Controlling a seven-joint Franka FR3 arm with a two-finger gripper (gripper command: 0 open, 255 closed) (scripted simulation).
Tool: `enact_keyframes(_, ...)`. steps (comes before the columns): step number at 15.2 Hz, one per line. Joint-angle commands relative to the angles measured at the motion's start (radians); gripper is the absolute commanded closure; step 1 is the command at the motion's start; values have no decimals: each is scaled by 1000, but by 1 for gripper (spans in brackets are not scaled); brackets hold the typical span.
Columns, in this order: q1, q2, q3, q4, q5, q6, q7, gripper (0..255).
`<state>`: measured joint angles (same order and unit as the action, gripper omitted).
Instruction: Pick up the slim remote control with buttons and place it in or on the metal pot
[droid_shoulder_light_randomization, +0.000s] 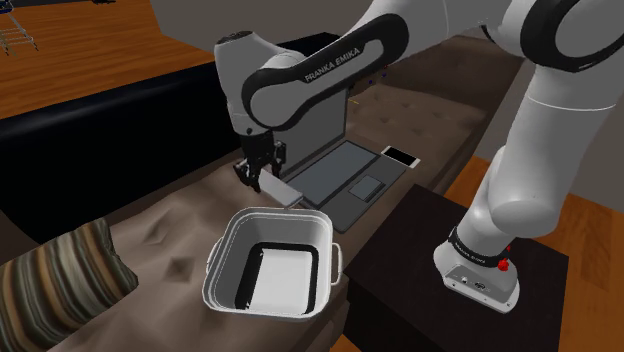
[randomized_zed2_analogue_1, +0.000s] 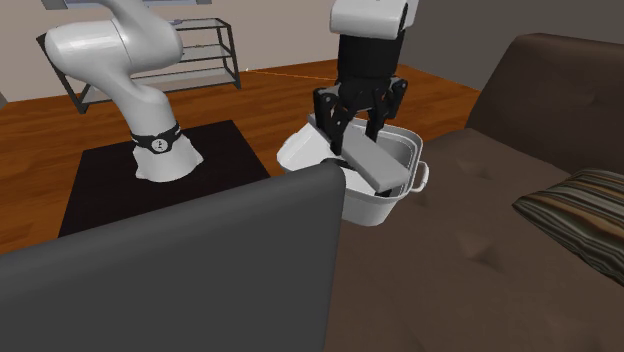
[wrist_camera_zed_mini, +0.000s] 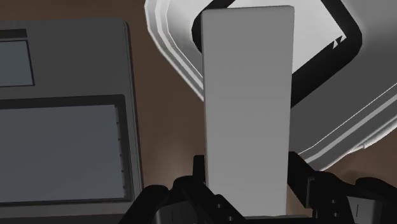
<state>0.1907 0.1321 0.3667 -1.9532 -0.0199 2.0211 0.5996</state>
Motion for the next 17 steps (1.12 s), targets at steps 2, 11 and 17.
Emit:
enact_keyframes(2,35,-40,31,-50,16,14,60,255)
enact_keyframes(11,130,-108,121,-140,54,48,226,255)
enact_keyframes(17,133,-68,121,-182,34,126,239,255)
